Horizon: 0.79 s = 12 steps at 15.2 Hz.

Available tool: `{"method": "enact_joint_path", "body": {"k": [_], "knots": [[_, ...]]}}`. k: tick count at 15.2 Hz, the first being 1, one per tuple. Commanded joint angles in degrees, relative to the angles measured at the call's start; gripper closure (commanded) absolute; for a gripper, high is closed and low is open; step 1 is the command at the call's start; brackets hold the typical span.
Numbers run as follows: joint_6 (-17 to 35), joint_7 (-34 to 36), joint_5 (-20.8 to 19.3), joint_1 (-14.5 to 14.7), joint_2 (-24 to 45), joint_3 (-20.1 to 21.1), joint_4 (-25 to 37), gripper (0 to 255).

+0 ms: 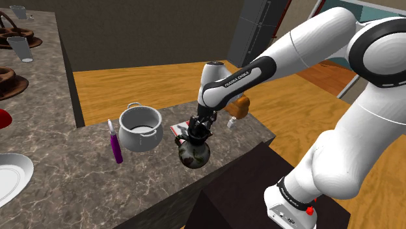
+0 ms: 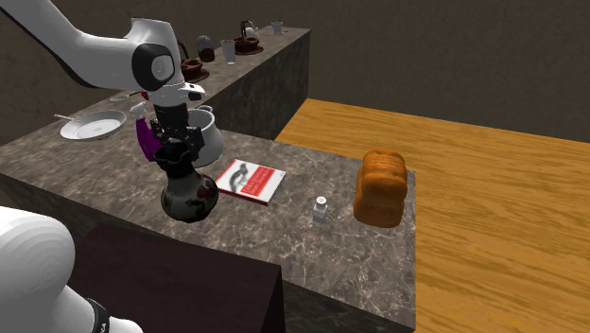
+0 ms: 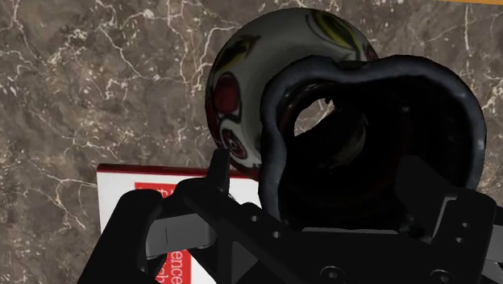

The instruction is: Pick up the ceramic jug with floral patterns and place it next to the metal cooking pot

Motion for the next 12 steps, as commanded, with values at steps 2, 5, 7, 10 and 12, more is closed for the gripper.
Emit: {"method": "enact_joint_path", "body": {"k": [2,5,7,10,12], "knots": [[-4.0,0.4,-0.5,-0.1,-2.8,-0.2,1.2,0],[-7.6,0.7,-1.0,-0.2,-5.1,-0.3,2.5,0],[-7.6,0.7,-1.0,-0.2,-5.1,-0.3,2.5,0],[-7.6,0.7,-1.0,-0.2,-5.1,-0.3,2.5,0],[-7.6,0.7,-1.0,-0.2,-5.1,-0.3,2.5,0]]}}
